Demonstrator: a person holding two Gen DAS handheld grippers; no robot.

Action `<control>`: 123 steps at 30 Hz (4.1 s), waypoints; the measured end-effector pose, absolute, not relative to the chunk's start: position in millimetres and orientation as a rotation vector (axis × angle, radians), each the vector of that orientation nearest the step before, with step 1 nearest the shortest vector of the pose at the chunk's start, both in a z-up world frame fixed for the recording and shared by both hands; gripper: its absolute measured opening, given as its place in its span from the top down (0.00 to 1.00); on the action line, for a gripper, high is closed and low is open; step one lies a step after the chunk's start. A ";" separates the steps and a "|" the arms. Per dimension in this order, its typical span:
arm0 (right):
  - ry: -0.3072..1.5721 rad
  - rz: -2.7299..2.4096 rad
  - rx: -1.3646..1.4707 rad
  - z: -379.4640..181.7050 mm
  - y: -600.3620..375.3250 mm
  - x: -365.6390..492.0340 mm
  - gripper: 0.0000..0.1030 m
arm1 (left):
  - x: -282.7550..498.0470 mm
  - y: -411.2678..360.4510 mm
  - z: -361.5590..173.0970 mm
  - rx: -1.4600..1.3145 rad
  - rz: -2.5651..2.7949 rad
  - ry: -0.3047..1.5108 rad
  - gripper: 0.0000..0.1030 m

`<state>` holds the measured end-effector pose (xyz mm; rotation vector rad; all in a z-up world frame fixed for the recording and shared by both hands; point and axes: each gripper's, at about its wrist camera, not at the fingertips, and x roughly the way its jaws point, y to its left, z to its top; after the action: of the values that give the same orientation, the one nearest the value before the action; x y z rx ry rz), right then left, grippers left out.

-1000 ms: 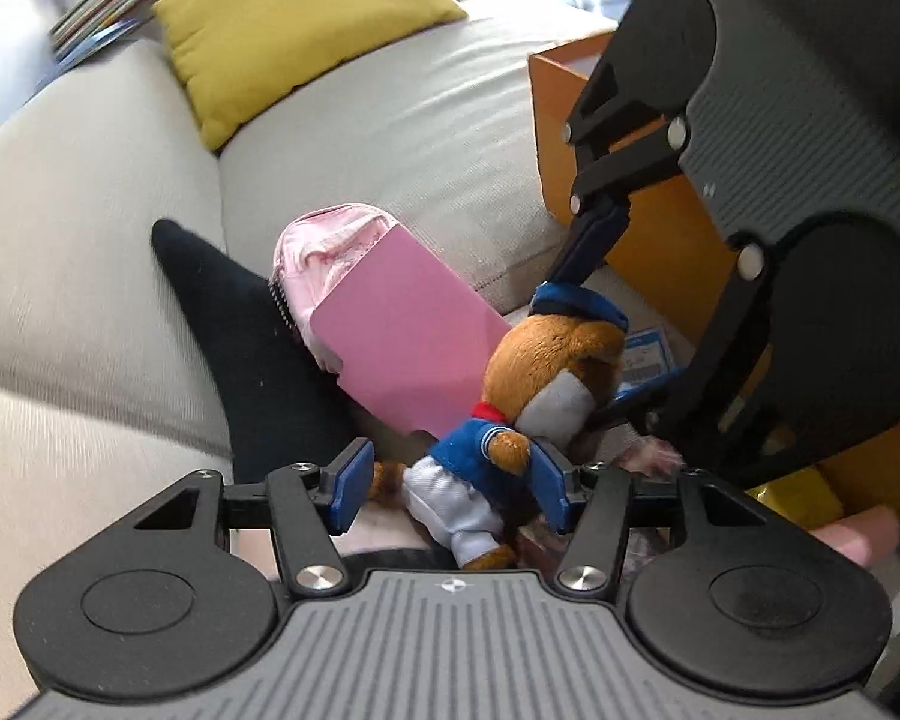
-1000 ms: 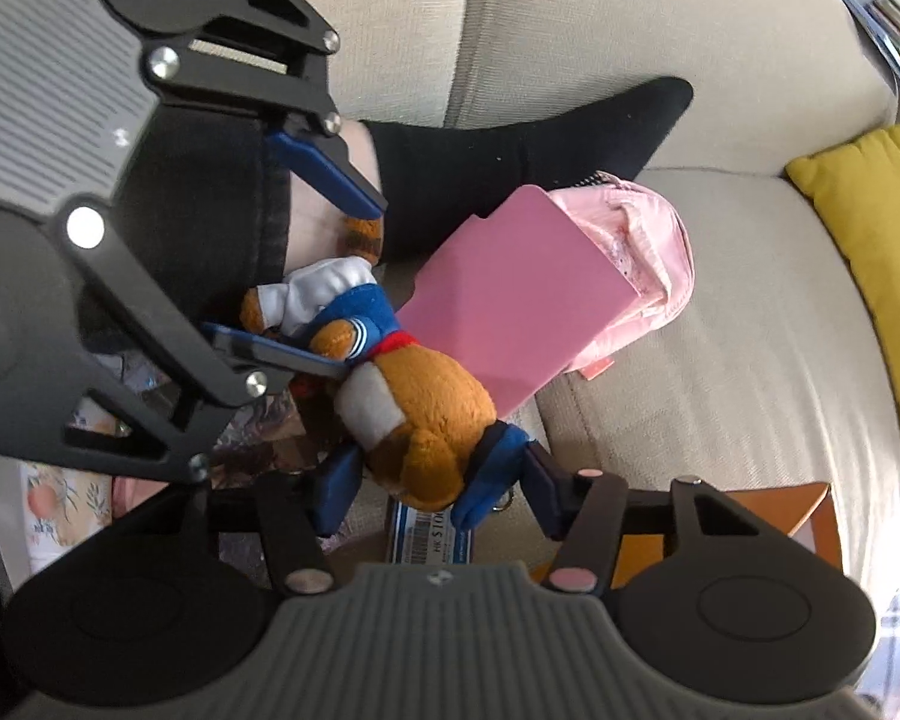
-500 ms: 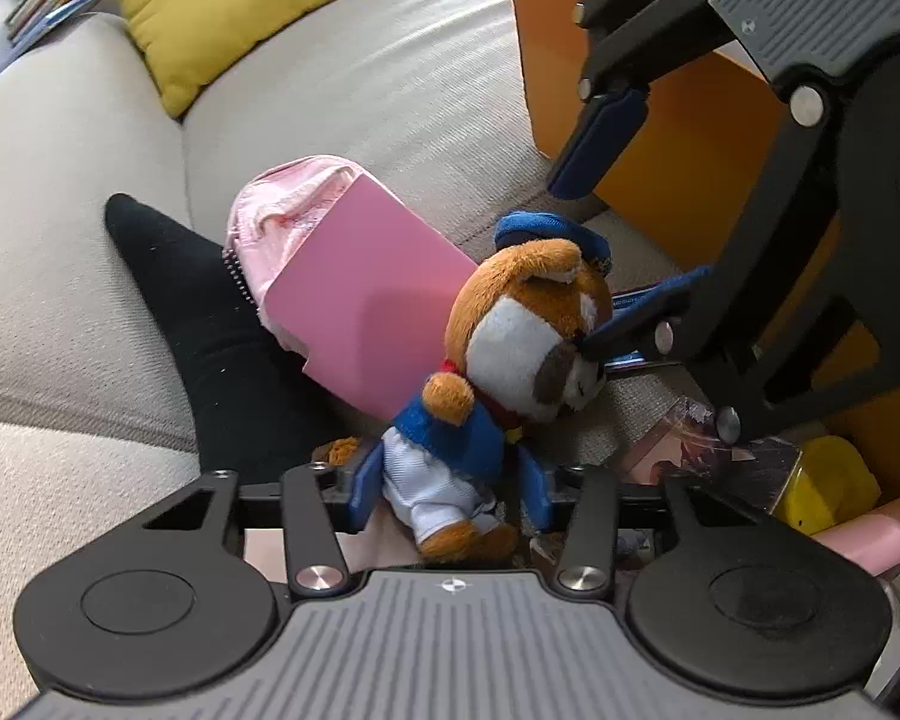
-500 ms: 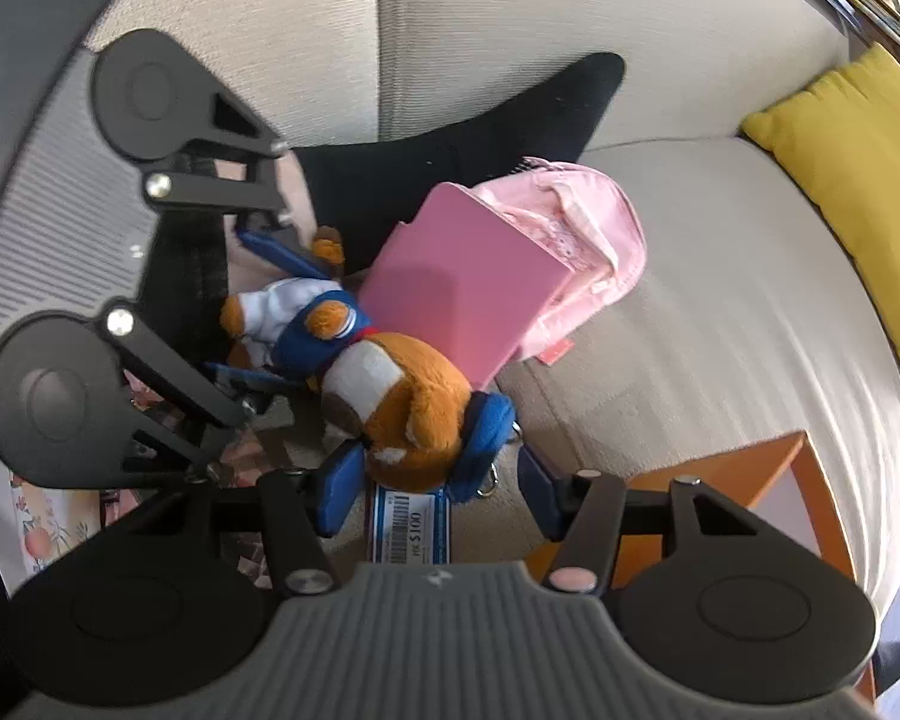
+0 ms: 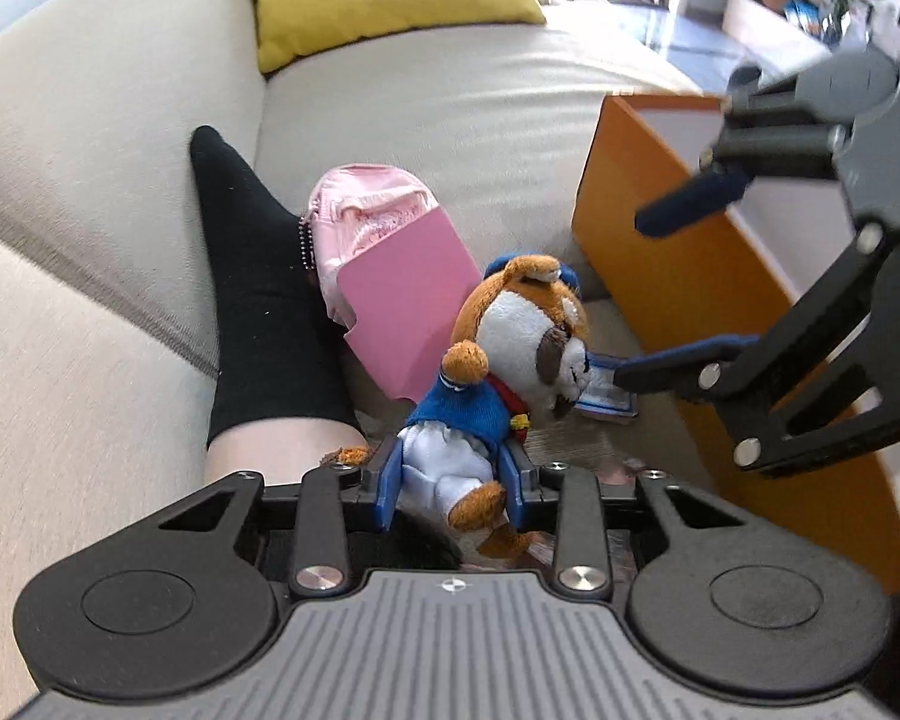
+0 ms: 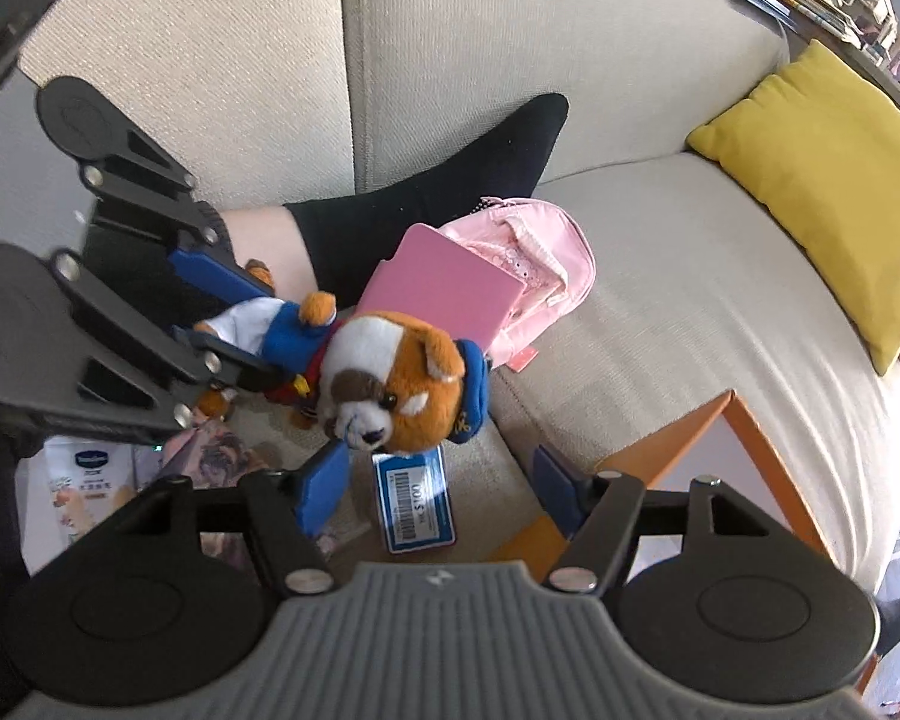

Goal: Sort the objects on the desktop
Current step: 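Close the left tool on the red panda plush in sailor outfit, then lift the plush with the left tool while the right tool reaches the pink backpack, then grasp the pink mini backpack by its top with the right tool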

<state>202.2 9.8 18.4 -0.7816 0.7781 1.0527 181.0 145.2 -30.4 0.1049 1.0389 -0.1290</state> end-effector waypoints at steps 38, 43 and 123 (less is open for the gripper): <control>0.892 1.122 -0.691 -0.2 5.1 181.7 0.37 | 136.8 145.3 2.7 0.082 -0.165 1.060 0.32; 0.905 1.151 -0.675 -3.2 14.1 184.0 0.37 | 167.2 170.0 -14.2 -0.056 -0.199 1.129 0.32; 1.263 0.754 -0.203 -26.2 87.2 353.3 0.49 | 188.4 134.7 -44.4 0.119 0.008 1.111 0.50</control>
<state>353.3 87.2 -26.2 -0.2035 1.2631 0.7537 188.4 134.7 -44.4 0.1192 1.1114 0.0083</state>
